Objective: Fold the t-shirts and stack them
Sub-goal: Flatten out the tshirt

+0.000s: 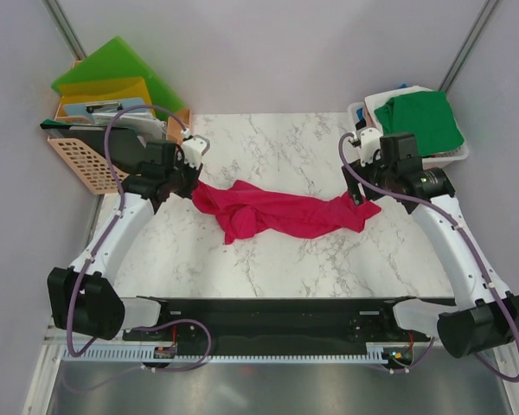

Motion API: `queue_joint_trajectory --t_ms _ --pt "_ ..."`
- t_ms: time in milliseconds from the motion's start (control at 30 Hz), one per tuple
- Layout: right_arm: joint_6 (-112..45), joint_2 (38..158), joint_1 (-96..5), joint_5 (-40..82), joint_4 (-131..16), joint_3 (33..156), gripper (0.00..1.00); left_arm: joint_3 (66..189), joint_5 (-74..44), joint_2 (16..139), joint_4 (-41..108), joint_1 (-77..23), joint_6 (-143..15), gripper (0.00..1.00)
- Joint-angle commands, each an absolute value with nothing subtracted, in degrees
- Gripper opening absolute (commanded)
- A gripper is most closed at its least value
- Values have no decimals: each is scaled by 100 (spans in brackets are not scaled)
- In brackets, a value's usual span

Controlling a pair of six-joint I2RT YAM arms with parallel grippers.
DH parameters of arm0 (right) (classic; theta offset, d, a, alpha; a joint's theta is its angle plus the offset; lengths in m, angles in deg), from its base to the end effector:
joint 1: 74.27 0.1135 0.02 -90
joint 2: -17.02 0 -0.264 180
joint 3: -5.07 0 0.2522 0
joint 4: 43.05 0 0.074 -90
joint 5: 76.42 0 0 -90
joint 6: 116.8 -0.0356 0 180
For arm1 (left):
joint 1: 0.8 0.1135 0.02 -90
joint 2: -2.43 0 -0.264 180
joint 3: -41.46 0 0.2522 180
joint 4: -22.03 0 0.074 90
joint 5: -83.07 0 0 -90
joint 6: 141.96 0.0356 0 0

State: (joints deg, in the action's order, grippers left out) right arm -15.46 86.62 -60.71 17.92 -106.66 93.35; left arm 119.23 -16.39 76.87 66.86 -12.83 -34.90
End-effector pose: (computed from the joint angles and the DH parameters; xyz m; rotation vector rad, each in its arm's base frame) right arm 0.2370 0.0599 0.3644 -0.5437 2.2911 0.1081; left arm 0.2753 -0.0646 0.3102 0.6565 2.1911 -0.1438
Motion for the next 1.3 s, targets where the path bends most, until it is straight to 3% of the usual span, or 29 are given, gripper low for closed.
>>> queue_joint_trajectory --t_ms 0,300,833,1267 --pt "-1730 8759 -6065 2017 -10745 9144 77 11807 -1766 7670 6436 -1293 -3332 2" --pt "-1906 10278 -6073 2307 -9630 8747 71 11639 -1678 7564 6365 -1302 -3323 2" --pt "-2214 12546 -5485 2132 -8959 10091 64 11604 -1555 7608 6348 -1302 -3385 2" --pt "-2065 12434 -5476 1868 -8995 9882 63 11657 -1511 7591 6365 -1302 -3288 2"
